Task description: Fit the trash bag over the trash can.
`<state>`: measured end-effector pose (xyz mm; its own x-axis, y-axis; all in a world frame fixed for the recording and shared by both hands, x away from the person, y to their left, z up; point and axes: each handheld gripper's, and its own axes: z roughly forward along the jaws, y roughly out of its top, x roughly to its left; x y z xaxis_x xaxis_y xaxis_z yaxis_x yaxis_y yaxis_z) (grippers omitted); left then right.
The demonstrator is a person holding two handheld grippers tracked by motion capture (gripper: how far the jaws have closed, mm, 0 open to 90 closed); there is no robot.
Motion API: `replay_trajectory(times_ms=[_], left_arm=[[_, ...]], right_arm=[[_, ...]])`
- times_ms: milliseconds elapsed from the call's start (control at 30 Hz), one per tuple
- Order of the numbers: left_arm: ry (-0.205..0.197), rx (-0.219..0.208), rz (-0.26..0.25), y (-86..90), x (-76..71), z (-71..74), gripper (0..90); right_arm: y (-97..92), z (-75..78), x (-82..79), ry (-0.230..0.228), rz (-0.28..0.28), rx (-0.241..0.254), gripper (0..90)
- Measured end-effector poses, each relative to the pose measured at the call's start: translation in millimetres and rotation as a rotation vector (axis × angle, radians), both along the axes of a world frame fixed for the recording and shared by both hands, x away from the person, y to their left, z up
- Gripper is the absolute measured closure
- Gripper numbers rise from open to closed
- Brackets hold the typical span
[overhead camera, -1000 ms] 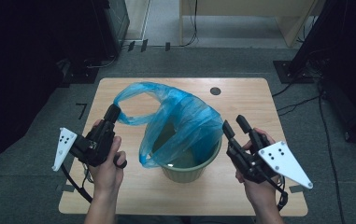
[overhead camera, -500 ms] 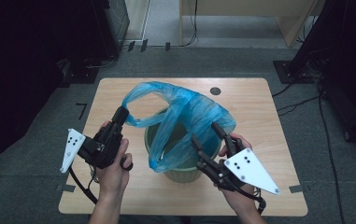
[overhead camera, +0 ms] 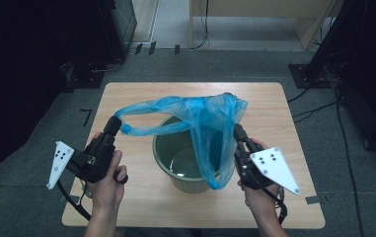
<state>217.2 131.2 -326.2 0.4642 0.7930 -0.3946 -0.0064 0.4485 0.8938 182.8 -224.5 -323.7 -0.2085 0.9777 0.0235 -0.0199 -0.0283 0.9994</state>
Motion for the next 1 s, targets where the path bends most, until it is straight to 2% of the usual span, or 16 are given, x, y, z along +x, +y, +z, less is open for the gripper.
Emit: replay_trajectory(times_ms=[33, 133, 200, 333, 367, 400, 500, 600, 700, 833, 900, 1000], left_arm=[[0.008, -0.005, -0.003, 6.7, -0.6, 0.3, 89.8], [-0.001, 0.016, 0.003, 11.4, -4.3, 0.9, 89.7], [-0.008, 0.039, 0.005, 17.4, -11.0, 1.5, 89.7], [-0.009, 0.053, 0.004, 24.2, -18.6, 1.9, 89.6], [-0.010, 0.061, -0.002, 29.1, -24.6, 1.8, 89.5], [-0.010, 0.061, -0.002, 29.1, -24.6, 1.8, 89.5], [-0.009, 0.089, -0.003, 41.0, -37.3, 0.3, 89.3], [-0.005, 0.093, 0.006, 47.7, -43.1, -1.3, 89.3], [0.019, 0.090, 0.004, 59.6, -52.5, -6.4, 89.2], [0.046, 0.098, -0.022, 64.8, -59.8, -13.3, 88.8], [0.056, 0.113, -0.033, 66.8, -65.6, -18.0, 88.5], [0.068, 0.163, -0.065, 66.2, -75.7, -29.5, 88.2]], right_arm=[[-7.0, 1.9, -1.0, -0.006, -0.005, 0.019, 90.0], [-24.0, 8.3, -6.3, -0.038, -0.035, 0.050, 90.0], [-33.1, 12.6, -10.0, -0.052, -0.031, 0.069, 90.0], [-45.0, 17.8, -17.4, -0.066, -0.028, 0.082, 90.0], [-46.7, 18.8, -19.7, -0.066, -0.029, 0.088, 90.0], [-46.7, 18.8, -19.7, -0.066, -0.029, 0.088, 90.0], [-51.7, 21.7, -28.9, -0.077, -0.031, 0.081, 90.0], [-54.7, 23.2, -33.4, -0.081, -0.036, 0.082, 90.0], [-61.4, 24.3, -40.7, -0.075, -0.039, 0.093, 90.0], [-63.7, 18.0, -52.4, -0.053, -0.038, 0.065, 90.0], [-64.3, 15.7, -55.6, -0.049, -0.040, 0.056, 90.0], [-67.8, 4.8, -66.4, -0.020, -0.048, 0.037, 90.0]])
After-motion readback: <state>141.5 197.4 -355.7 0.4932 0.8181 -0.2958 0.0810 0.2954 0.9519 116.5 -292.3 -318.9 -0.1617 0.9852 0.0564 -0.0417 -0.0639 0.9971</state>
